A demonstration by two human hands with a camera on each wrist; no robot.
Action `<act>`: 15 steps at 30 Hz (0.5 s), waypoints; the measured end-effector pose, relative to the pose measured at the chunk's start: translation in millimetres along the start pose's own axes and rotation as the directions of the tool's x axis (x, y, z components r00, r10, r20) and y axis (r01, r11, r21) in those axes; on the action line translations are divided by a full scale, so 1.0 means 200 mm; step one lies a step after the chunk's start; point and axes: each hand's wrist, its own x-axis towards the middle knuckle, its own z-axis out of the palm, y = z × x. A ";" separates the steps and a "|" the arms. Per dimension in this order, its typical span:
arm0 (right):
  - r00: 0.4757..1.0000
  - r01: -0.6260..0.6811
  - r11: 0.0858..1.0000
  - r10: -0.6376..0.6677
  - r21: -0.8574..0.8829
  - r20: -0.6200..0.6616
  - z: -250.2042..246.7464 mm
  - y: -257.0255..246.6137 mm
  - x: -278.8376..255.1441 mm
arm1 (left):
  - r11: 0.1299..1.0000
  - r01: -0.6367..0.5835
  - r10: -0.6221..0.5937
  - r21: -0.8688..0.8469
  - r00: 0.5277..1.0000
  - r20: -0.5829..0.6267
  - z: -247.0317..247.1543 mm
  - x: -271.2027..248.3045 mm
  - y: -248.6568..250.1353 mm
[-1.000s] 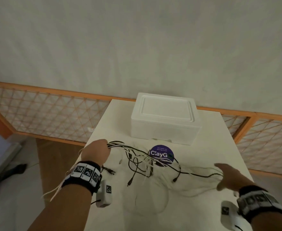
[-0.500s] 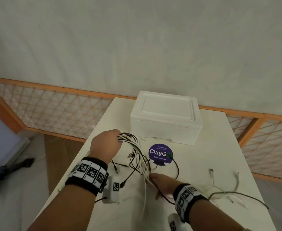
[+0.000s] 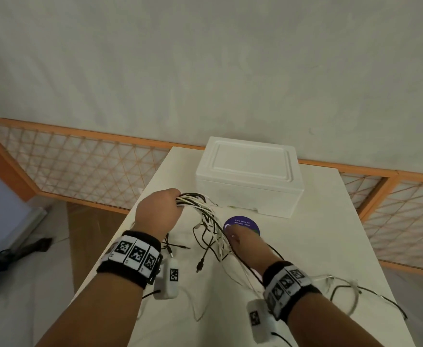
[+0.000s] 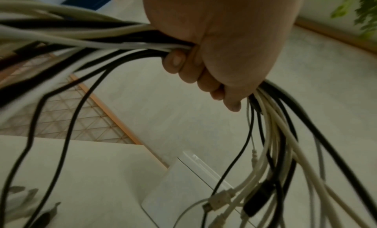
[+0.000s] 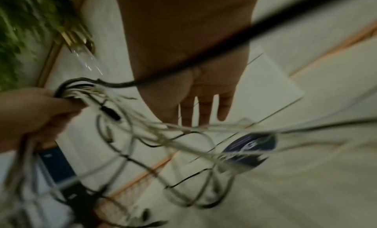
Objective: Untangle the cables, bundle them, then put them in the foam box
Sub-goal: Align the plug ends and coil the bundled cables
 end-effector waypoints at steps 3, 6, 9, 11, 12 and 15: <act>0.974 0.175 0.985 -0.172 -0.006 0.145 0.18 -0.08 0.07 | 0.999 -0.035 0.035 0.040 0.999 0.021 0.01 -0.02 0.01; 0.929 0.059 0.961 0.047 -0.271 0.366 0.26 0.00 0.07 | 0.999 -0.025 0.024 0.045 0.999 0.031 -0.01 -0.02 -0.04; 0.957 -0.155 0.939 0.220 -0.305 0.191 0.17 0.21 0.03 | 0.998 0.055 -0.055 0.013 0.998 -0.010 -0.05 0.01 -0.16; 0.933 -0.323 0.897 0.355 -0.301 0.055 0.09 0.48 0.01 | 0.993 0.114 -0.115 -0.017 0.992 -0.045 -0.08 0.02 -0.24; 0.886 -0.437 0.848 0.464 -0.300 0.023 0.03 0.62 -0.02 | 0.990 0.138 -0.139 -0.019 0.989 -0.053 -0.09 0.03 -0.28; 0.707 -0.701 0.677 0.701 -0.225 -0.093 -0.15 0.88 -0.12 | 0.988 0.155 -0.154 0.021 0.988 -0.015 -0.08 0.03 -0.32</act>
